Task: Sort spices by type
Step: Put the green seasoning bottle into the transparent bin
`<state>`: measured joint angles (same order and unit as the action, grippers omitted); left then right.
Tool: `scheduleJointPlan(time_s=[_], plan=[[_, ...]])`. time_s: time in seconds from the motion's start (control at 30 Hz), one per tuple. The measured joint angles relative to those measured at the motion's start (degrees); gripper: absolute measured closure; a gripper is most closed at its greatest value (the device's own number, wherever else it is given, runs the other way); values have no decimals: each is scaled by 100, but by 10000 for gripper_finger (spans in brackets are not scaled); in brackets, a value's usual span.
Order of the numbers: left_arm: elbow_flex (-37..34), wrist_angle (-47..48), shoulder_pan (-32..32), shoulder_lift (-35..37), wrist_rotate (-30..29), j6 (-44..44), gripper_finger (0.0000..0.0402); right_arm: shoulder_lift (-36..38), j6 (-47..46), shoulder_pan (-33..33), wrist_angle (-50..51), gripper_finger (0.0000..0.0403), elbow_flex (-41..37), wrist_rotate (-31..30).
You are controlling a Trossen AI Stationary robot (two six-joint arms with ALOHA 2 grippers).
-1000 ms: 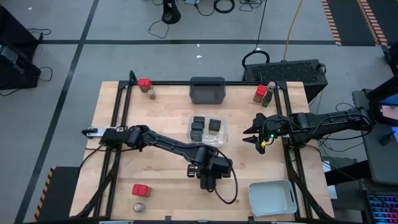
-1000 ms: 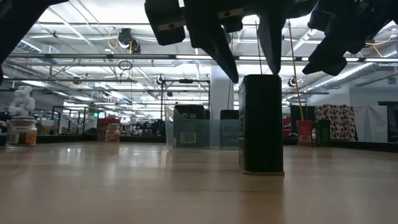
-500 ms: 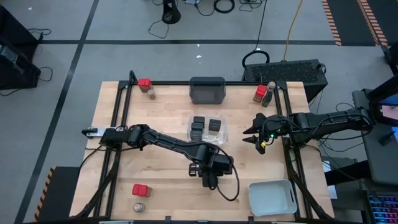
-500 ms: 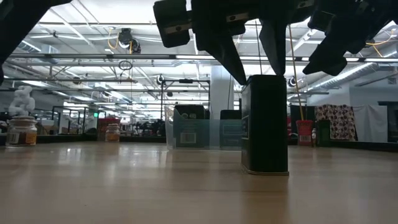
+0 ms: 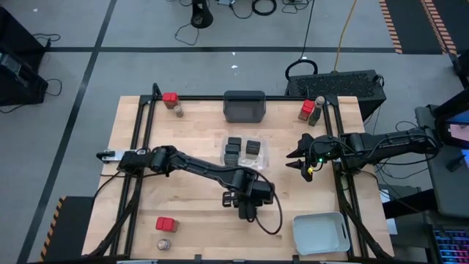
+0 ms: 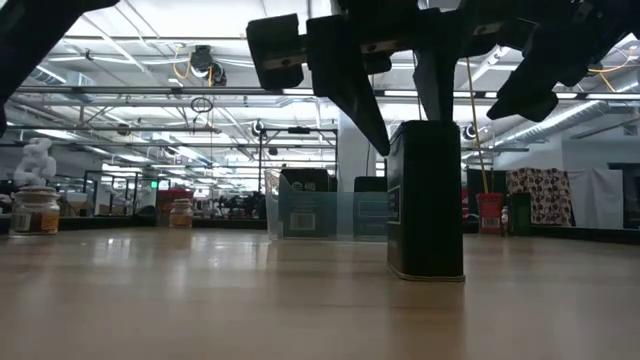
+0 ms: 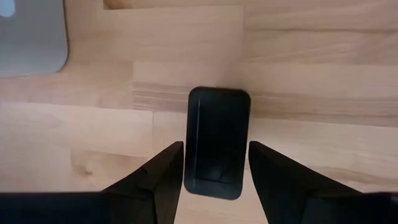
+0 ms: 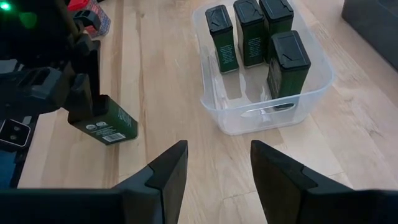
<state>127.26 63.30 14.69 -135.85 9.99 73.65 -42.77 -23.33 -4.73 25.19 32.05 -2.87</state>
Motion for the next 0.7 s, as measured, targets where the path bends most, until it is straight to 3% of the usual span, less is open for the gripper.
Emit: scheduleJointPlan(time_s=[0.7], plan=[[-107,-51,-5,0,182,-133,215,0,34,0,-2,245,0,-2]])
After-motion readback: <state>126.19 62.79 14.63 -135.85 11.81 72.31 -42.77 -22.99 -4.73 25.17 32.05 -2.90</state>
